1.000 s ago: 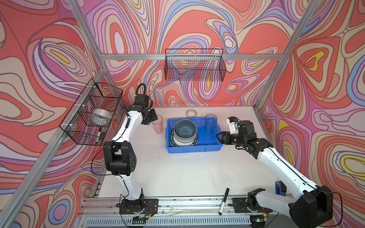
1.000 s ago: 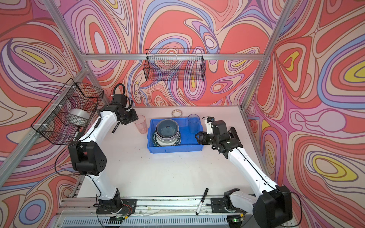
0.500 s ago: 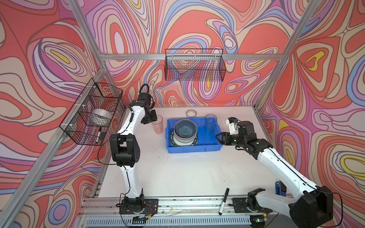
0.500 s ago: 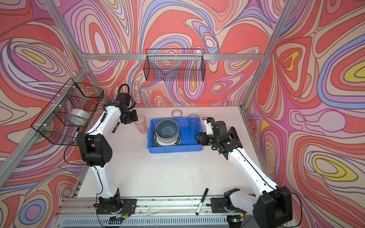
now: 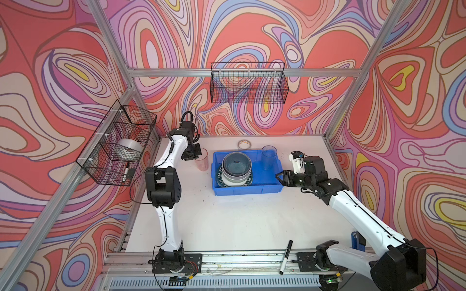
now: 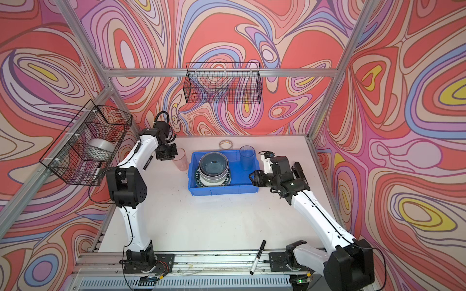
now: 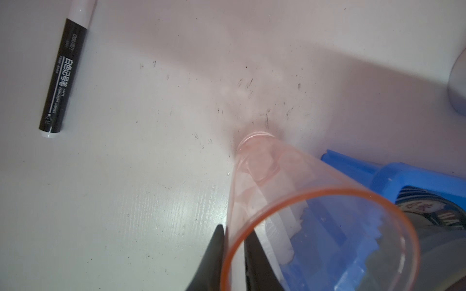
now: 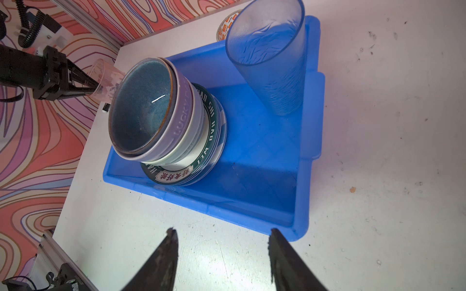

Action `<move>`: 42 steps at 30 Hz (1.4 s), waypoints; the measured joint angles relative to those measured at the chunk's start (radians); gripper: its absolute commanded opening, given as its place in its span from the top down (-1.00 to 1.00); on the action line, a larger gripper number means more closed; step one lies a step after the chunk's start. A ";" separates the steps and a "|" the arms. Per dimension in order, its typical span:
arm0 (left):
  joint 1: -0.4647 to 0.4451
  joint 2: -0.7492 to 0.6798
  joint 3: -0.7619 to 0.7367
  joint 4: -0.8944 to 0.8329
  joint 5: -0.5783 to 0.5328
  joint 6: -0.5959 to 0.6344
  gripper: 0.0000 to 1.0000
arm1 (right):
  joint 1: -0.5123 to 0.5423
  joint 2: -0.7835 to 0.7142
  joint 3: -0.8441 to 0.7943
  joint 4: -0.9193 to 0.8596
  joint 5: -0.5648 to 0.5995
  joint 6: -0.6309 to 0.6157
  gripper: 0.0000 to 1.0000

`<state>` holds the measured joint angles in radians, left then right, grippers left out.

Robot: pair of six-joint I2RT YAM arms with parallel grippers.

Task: Place the mixed dishes into the plastic bin
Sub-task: 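Grip the pink cup beside the bin with the left gripper while the right gripper withdraws, then lift the pink cup over the bin with the left gripper while the right gripper approaches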

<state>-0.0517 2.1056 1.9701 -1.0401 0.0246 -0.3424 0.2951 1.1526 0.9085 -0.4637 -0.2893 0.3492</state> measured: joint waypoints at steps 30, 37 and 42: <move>-0.215 -0.636 -0.347 0.065 -0.195 0.011 1.00 | 0.312 0.091 0.301 -0.061 -0.069 -0.029 -0.11; -0.383 -0.797 -0.474 0.113 -0.278 -0.031 1.00 | 0.399 0.171 0.397 -0.041 -0.067 0.003 -0.08; -0.531 -0.843 -0.491 0.135 -0.358 -0.076 1.00 | 0.453 0.220 0.437 0.012 -0.053 0.039 -0.08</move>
<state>-0.5823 1.2629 1.4796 -0.9054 -0.3332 -0.4187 0.7483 1.3724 1.3453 -0.4519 -0.3424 0.3878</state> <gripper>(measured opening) 0.089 0.539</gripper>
